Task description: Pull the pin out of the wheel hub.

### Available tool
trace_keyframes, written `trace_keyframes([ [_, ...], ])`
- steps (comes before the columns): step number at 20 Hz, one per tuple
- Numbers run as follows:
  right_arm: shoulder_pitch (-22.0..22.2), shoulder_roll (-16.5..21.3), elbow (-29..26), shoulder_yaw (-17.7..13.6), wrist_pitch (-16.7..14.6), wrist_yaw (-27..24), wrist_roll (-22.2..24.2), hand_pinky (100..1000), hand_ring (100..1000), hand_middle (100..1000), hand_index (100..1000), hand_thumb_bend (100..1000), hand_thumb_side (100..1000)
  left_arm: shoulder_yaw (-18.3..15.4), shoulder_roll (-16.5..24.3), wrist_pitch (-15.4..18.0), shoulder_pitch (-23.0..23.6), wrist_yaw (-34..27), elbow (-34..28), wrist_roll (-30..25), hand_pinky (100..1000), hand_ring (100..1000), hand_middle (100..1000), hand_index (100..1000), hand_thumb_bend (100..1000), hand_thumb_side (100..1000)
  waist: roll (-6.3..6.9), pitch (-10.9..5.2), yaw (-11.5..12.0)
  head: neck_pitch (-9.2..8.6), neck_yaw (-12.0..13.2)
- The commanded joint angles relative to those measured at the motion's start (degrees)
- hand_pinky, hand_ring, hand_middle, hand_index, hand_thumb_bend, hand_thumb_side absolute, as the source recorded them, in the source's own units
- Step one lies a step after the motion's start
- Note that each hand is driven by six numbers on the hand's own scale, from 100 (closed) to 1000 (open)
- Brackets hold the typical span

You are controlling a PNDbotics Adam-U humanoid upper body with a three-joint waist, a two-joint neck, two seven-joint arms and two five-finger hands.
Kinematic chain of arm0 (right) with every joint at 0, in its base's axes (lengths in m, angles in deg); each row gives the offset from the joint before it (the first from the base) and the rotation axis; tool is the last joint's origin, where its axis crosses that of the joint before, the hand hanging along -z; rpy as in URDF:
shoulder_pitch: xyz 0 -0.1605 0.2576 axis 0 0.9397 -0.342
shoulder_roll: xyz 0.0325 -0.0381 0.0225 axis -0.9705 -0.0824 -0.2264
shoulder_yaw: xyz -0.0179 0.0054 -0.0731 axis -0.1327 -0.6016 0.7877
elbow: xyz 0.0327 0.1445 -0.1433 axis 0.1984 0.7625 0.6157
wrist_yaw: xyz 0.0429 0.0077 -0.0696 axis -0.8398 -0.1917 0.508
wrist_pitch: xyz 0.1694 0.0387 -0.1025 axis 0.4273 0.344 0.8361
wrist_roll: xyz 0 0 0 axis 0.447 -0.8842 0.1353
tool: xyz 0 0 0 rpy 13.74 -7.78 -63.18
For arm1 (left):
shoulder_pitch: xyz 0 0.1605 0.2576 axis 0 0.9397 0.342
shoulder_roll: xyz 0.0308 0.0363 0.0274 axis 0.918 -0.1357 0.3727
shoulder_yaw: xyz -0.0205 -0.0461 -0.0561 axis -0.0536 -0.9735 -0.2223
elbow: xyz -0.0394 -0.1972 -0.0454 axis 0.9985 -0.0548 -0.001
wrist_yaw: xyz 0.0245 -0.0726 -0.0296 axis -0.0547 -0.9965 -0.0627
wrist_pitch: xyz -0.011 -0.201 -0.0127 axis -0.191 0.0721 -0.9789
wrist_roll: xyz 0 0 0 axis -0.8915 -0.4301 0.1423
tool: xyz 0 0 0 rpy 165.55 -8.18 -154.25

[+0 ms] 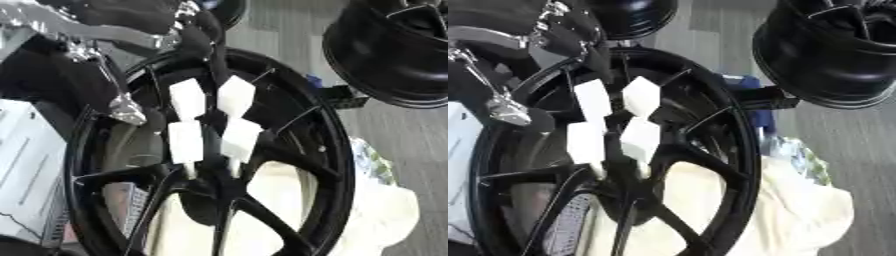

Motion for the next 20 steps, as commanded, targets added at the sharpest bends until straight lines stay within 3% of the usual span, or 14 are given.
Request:
trace_keyframes([
  [1, -0.55, 1.32, 0.23, -1.12, 18.36, -0.41, -18.82, 839, 640, 792, 894, 100, 377, -1.61, 0.27, 6.81, -0.7, 2.16, 1.4, -5.06, 821, 798, 717, 810, 533, 183, 0.03, -0.74, -0.18, -1.1, 0.23],
  [11, -1.02, 0.67, 0.93, -1.48, 17.75, -1.2, -18.82, 840, 636, 792, 895, 100, 390, -1.56, -0.84, 10.2, -0.19, 8.75, 6.6, -0.45, 818, 805, 744, 811, 586, 195, 0.0, 0.27, -0.77, -2.11, 0.79],
  [20, -1.44, 0.11, 1.48, -1.92, 17.22, -1.61, -18.82, 840, 634, 793, 897, 100, 397, -0.21, -1.6, 12.08, 0.35, 9.31, 9.05, -0.37, 823, 801, 744, 813, 536, 199, -0.08, 1.06, -1.1, -2.64, 1.03],
])
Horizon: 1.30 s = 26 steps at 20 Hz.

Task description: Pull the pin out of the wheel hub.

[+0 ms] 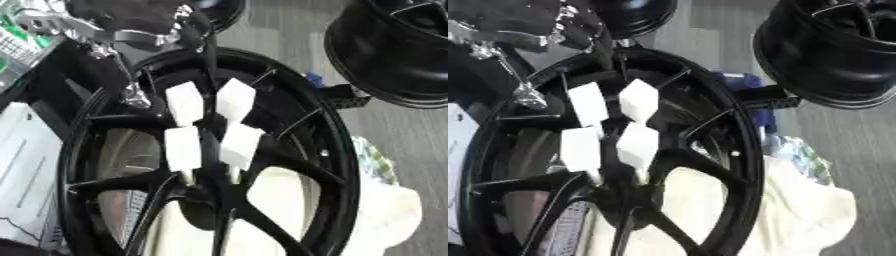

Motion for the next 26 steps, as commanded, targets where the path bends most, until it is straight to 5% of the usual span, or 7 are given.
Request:
trace_keyframes([
  [1, -0.63, 1.21, 0.08, -1.19, 17.72, -0.35, -18.27, 840, 634, 793, 897, 100, 398, -0.02, 0.4, 6.34, -0.64, -0.76, 0.34, -6.44, 824, 801, 746, 814, 531, 200, -0.02, -0.88, -0.18, -1.01, 0.19],
  [9, -0.81, 0.78, 0.39, -1.42, 17.31, -0.63, -18.27, 840, 632, 793, 898, 100, 402, 0.43, -0.44, 6.95, -0.62, 0.46, 2.15, -8.01, 822, 799, 742, 806, 562, 212, -0.1, -0.48, -0.43, -1.45, 0.42],
  [26, -0.89, 0.08, 1.21, -2.07, 16.67, -0.33, -18.27, 841, 629, 793, 901, 100, 405, 1.86, -1.41, 8.48, 0.5, 1.73, 5.03, -8.67, 817, 781, 702, 771, 477, 209, -0.17, -0.46, -0.77, -1.74, 0.81],
])
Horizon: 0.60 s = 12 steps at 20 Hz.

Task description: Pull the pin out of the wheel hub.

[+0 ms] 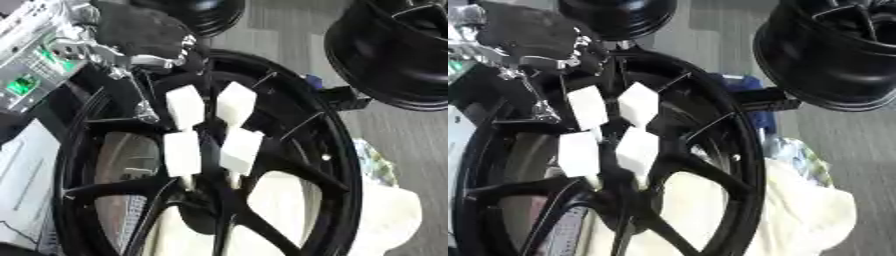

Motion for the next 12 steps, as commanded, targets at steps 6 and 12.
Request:
trace_keyframes([
  [6, -0.41, 1.29, 0.53, -1.51, 17.15, -0.13, -17.65, 841, 629, 793, 902, 100, 405, -0.12, 0.57, 8.38, -0.43, -1.22, -0.15, -10.52, 805, 755, 636, 713, 444, 209, 0.13, -1.1, -0.2, -0.48, 0.29],
  [12, -0.4, 1.09, 0.95, -1.73, 17.0, -0.23, -17.65, 842, 627, 794, 904, 100, 412, -0.23, 0.58, 7.97, -0.26, -2.7, -0.19, -11.0, 785, 706, 555, 637, 409, 202, 0.18, -1.07, -0.24, -0.47, 0.42],
])
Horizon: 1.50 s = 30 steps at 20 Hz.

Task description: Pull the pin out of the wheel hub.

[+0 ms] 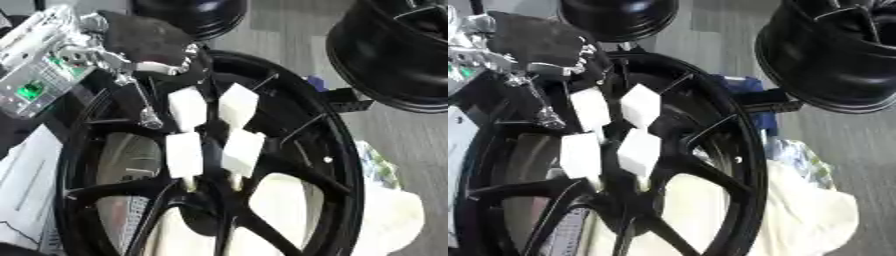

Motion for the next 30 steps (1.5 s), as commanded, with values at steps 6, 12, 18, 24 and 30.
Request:
trace_keyframes([
  [6, -0.3, 1.46, 0.39, -1.17, 16.76, -0.4, -17.54, 843, 627, 794, 906, 100, 417, -0.48, 0.74, 9.12, -0.75, -1.52, -0.15, -9.63, 755, 619, 457, 550, 370, 189, 0.18, -1.14, -0.25, -0.52, 0.18],
  [12, -0.16, 1.36, 0.71, -1.27, 16.44, -0.68, -17.54, 843, 626, 794, 907, 100, 420, -0.59, 0.58, 8.74, -0.82, -2.56, 0.19, -8.92, 734, 587, 427, 520, 335, 199, 0.2, -1.19, -0.24, -0.45, 0.22],
  [18, -0.09, 1.35, 0.96, -1.28, 16.08, -0.82, -17.54, 843, 626, 795, 909, 100, 423, -1.49, 0.52, 6.7, -0.9, -4.04, 0.36, -6.09, 697, 544, 372, 440, 252, 220, 0.21, -1.36, -0.22, -0.43, 0.25],
  [24, 0.09, 1.43, 1.08, -1.35, 16.03, -0.69, -17.54, 843, 627, 795, 909, 100, 419, -2.89, 0.82, 4.16, -1.38, -7.01, -0.42, -4.35, 693, 533, 345, 393, 193, 219, 0.24, -1.54, -0.14, -0.25, 0.2],
  [30, 0.21, 1.53, 1.19, -1.6, 15.97, -0.48, -17.54, 843, 627, 795, 910, 100, 417, -5.58, 1.95, 0.51, -1.71, -11.87, -1.84, -2.97, 692, 529, 332, 396, 102, 208, 0.28, -1.62, -0.03, -0.08, 0.1],
])
